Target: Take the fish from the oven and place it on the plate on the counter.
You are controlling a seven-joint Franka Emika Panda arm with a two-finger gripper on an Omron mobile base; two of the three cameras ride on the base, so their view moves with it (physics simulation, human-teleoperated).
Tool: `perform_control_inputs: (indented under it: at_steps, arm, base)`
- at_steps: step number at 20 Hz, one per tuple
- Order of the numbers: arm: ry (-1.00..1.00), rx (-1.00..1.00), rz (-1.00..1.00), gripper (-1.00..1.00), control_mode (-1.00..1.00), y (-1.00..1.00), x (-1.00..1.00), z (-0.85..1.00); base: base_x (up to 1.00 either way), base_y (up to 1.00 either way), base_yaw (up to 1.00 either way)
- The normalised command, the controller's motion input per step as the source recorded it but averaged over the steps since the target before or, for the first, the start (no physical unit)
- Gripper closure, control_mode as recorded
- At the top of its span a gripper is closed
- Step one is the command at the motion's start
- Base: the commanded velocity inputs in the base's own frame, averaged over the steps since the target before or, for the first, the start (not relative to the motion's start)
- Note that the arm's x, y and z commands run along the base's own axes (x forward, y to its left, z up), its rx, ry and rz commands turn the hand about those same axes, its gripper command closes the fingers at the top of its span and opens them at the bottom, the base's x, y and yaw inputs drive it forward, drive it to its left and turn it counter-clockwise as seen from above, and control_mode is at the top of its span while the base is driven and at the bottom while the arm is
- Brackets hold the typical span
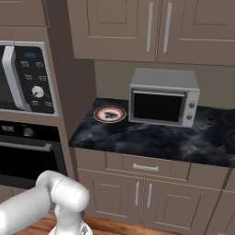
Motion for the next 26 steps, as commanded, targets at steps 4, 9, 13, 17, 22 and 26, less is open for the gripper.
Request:
perform_control_inputs:
  at_steps: [4,9,13,17,22,26]
  arm:
    - [0.00,0.00,0.00,-1.00,-1.00,0.14,0.67,-0.27]
    - [0.00,0.00,0.00,-1.00,-1.00,0.23,0.58,-0.24]
    - [0.00,0.00,0.00,-1.00,-1.00,0.31,0.46,-0.24]
    - [0.00,0.00,0.00,-1.00,-1.00,0.33,0.34,-0.29]
    - [0.00,0.00,0.00,-1.00,-1.00,0.28,0.35,-0.32]
    - [0.00,0.00,0.00,-1.00,-1.00,0.23,0.39,-0.34]
  base:
    - [0.00,0.00,0.00]
    - [0.00,0.00,0.00]
    - [0.00,0.00,0.00]
    - [0.00,0.00,0.00]
    - [0.00,0.00,0.00]
    - [0.00,0.00,0.00]
